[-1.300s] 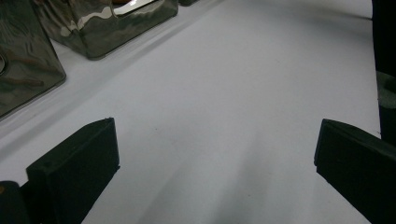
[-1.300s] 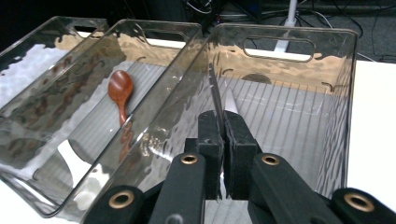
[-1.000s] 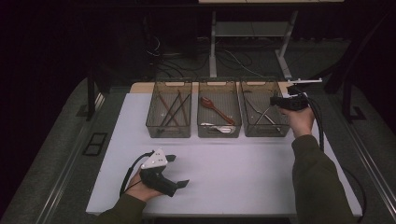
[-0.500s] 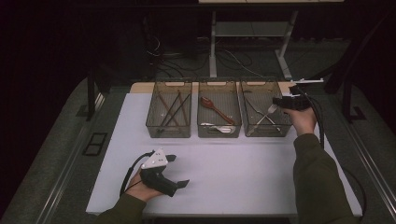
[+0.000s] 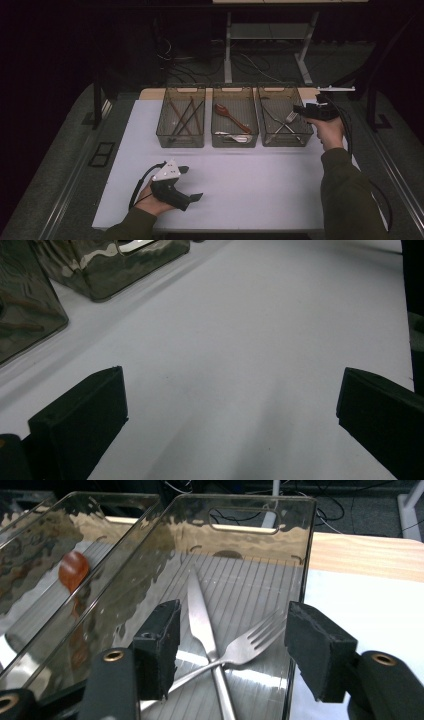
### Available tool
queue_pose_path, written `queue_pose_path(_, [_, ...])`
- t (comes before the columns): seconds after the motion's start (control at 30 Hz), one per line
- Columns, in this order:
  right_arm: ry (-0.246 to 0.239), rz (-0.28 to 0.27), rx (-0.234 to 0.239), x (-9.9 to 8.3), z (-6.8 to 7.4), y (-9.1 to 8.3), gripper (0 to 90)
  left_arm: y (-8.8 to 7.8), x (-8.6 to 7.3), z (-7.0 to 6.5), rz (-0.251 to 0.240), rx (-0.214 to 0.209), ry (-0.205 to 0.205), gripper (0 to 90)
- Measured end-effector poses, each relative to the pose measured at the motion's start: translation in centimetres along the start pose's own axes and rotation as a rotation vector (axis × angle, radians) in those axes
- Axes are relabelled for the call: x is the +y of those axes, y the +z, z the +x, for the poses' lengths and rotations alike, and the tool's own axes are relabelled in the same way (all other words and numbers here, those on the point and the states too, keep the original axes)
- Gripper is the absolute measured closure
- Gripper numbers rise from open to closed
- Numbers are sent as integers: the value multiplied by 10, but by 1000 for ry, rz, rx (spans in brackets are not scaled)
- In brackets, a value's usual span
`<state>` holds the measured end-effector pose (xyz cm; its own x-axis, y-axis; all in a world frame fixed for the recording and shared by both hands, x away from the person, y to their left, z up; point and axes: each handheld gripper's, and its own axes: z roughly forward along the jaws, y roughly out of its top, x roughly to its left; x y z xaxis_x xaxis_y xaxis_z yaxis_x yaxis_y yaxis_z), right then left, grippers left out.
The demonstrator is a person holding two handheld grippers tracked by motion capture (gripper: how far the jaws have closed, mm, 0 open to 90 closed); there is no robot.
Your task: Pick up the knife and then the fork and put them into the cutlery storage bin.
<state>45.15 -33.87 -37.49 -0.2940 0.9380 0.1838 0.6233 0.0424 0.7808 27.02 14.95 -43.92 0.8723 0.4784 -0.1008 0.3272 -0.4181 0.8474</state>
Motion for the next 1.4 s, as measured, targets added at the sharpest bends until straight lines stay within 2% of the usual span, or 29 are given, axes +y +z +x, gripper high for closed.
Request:
queue_pose_path(0.3, [-37,-12,41,-7,8,-12,329,1,0,0,5,-1,0,0])
queue_pose_path(0.47, [-63,-43,74,-9,13,-22,298,1,0,0,5,2,0,0])
queue_pose_path(0.63, [-66,-66,110,-11,20,-31,274,0,0,0,4,4,5,0])
queue_pose_path(0.8, [-91,-76,107,-15,30,-37,233,-2,0,1,2,0,6,0])
queue_pose_path(1.0, [-114,-101,136,-27,40,-44,198,-4,-1,3,-7,1,7,0])
queue_pose_path(1.4, [-170,-100,187,-57,58,-51,179,-6,-1,3,-9,4,7,0])
